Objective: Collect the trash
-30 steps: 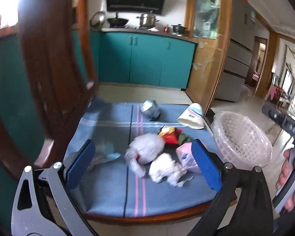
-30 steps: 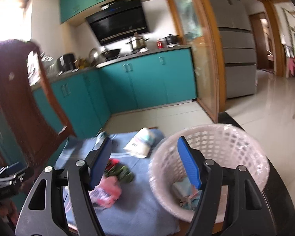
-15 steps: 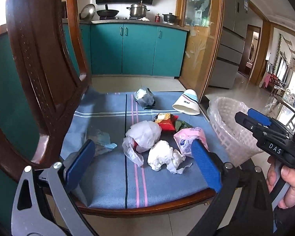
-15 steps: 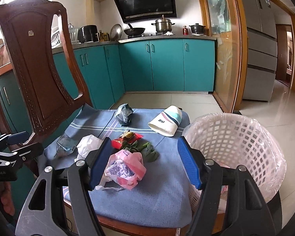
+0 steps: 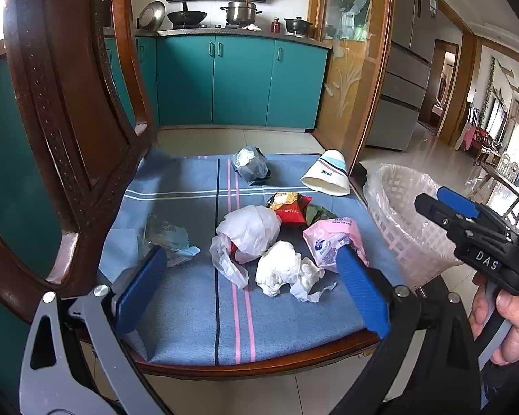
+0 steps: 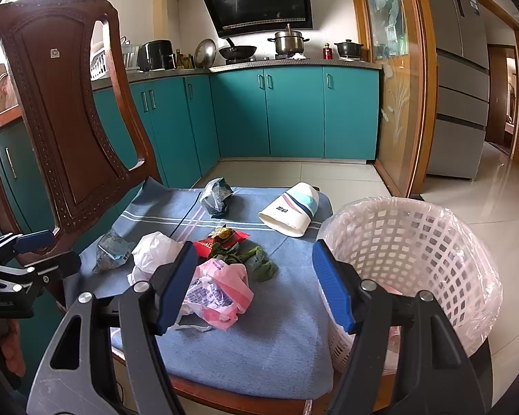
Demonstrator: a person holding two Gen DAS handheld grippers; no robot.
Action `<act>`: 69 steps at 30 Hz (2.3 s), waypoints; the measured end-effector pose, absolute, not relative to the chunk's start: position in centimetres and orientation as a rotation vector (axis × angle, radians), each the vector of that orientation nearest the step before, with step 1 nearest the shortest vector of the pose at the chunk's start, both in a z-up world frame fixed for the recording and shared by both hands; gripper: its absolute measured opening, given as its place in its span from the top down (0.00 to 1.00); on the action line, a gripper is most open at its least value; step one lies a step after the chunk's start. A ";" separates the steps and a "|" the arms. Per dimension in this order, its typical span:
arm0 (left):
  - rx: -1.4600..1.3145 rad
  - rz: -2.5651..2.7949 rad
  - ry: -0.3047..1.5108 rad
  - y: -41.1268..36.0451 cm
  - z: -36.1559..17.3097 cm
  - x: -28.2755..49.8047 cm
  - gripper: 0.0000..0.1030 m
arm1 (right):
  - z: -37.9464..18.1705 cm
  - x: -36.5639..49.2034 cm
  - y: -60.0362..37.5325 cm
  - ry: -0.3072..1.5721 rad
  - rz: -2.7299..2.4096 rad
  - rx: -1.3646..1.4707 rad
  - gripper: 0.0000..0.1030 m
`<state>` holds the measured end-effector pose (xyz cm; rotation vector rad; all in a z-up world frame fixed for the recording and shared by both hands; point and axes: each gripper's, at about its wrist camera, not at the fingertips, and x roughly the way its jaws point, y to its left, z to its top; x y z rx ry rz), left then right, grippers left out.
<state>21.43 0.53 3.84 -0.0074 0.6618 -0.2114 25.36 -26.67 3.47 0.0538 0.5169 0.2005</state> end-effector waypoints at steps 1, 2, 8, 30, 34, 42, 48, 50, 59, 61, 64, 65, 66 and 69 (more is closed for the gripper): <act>-0.006 -0.213 0.666 0.4 3.7 21.5 0.05 | 3.5 25.4 -26.7 0.516 0.200 0.056 0.34; -0.004 -0.214 0.669 0.3 3.6 21.5 0.05 | 3.5 25.4 -26.8 0.516 0.199 0.056 0.34; 0.011 -0.224 0.686 -0.3 3.0 21.7 0.05 | 3.5 25.4 -27.0 0.517 0.197 0.059 0.34; 0.027 -0.256 0.762 -1.2 0.4 22.5 0.05 | -3.2 31.3 -24.0 0.820 0.369 0.101 0.73; 0.051 -0.286 0.783 -2.5 -0.6 22.8 0.05 | 0.4 28.7 -24.6 0.741 0.441 0.131 0.82; 0.078 -0.313 0.829 -5.4 -3.3 26.1 0.05 | 2.9 26.7 -27.5 0.631 0.400 0.202 0.82; -0.052 -0.290 0.953 -4.8 -6.1 29.5 0.51 | 2.1 27.1 -27.0 0.649 0.404 0.188 0.83; -0.065 -0.283 0.950 -4.5 -5.6 29.3 0.63 | 2.2 27.2 -26.8 0.648 0.415 0.181 0.83; -0.075 -0.341 0.700 -1.8 4.3 21.8 0.67 | 2.7 26.8 -27.1 0.626 0.417 0.183 0.82; -0.050 -0.330 0.639 -1.3 5.9 20.6 0.67 | 2.9 26.5 -26.7 0.618 0.424 0.172 0.82; -0.067 -0.301 0.598 -0.1 6.7 20.2 0.67 | 3.1 26.0 -25.9 0.610 0.436 0.154 0.82; -0.076 -0.298 0.603 0.3 6.6 20.2 0.67 | 3.1 25.8 -25.6 0.607 0.440 0.147 0.82; -0.079 -0.292 0.615 0.5 6.2 20.5 0.66 | 3.2 25.8 -25.3 0.606 0.446 0.141 0.82; -0.077 -0.281 0.645 0.7 5.3 21.2 0.66 | 3.1 25.4 -24.3 0.600 0.451 0.116 0.82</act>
